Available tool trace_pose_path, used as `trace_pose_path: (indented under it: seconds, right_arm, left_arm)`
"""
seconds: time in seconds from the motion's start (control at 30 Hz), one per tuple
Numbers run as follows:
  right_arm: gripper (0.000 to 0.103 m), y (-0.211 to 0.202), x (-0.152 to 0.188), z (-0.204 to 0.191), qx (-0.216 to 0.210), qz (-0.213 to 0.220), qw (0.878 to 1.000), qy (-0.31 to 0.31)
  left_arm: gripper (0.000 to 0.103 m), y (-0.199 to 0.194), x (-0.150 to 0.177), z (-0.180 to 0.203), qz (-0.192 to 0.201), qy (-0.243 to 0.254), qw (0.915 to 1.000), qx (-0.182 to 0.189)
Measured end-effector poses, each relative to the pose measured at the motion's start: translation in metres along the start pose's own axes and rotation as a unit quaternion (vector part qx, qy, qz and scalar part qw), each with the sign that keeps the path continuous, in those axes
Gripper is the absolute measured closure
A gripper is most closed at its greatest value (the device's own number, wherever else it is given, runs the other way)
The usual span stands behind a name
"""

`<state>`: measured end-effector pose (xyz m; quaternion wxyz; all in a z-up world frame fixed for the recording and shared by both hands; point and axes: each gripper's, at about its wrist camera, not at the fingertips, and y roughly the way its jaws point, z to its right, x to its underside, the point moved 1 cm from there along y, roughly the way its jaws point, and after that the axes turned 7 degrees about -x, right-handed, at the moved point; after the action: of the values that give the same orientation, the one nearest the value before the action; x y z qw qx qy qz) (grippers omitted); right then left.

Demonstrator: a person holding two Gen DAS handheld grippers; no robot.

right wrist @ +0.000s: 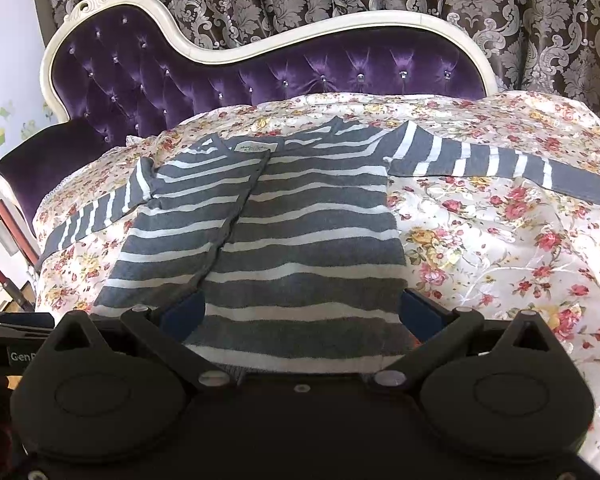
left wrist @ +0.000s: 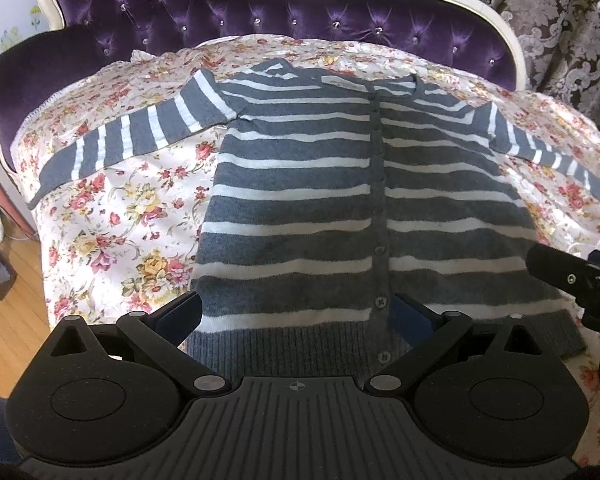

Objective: Fold small clothes
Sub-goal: 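Grasp the cardigan sleeve cuff with the right gripper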

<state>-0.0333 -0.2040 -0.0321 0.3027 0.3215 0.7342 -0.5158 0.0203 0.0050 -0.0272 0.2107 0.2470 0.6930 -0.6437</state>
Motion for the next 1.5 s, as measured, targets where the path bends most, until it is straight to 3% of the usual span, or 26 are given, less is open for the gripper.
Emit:
trace_pose_path:
  seconds: [0.13, 0.3, 0.47, 0.7, 1.07, 1.27, 1.4, 1.5]
  right_arm:
    - [0.001, 0.005, -0.005, -0.001, -0.002, 0.004, 1.0, -0.01]
    - [0.001, 0.012, -0.017, 0.003, -0.014, 0.02, 1.0, -0.019]
    - [0.001, 0.021, -0.04, 0.021, -0.034, 0.022, 0.999, -0.008]
    - [0.001, 0.037, -0.079, 0.078, -0.062, 0.005, 0.996, 0.068]
    - [0.001, 0.042, -0.117, 0.199, 0.056, -0.01, 0.99, 0.129]
    - [0.001, 0.04, -0.121, 0.275, 0.128, -0.011, 0.973, 0.194]
    - [0.013, 0.04, -0.116, 0.304, 0.141, -0.017, 0.961, 0.236]
    - [0.013, 0.038, -0.108, 0.319, 0.152, -0.019, 0.955, 0.252]
  left_arm:
    - [0.002, 0.006, -0.009, -0.013, 0.006, -0.024, 0.9995, 0.021]
    - [0.002, 0.014, -0.027, -0.03, 0.031, -0.068, 0.9942, 0.078]
    - [0.001, 0.023, -0.057, -0.025, 0.067, -0.043, 0.9954, 0.053]
    - [0.001, 0.051, -0.096, -0.01, 0.083, -0.006, 0.9952, 0.052]
    - [0.001, 0.116, -0.104, 0.007, 0.047, 0.052, 0.9957, 0.061]
    - [0.001, 0.137, -0.098, 0.008, 0.011, 0.062, 0.9958, 0.067]
    - [0.001, 0.141, -0.092, 0.011, 0.01, 0.075, 0.9955, 0.058]
    - [0.001, 0.142, -0.093, 0.011, 0.01, 0.076, 0.9953, 0.059]
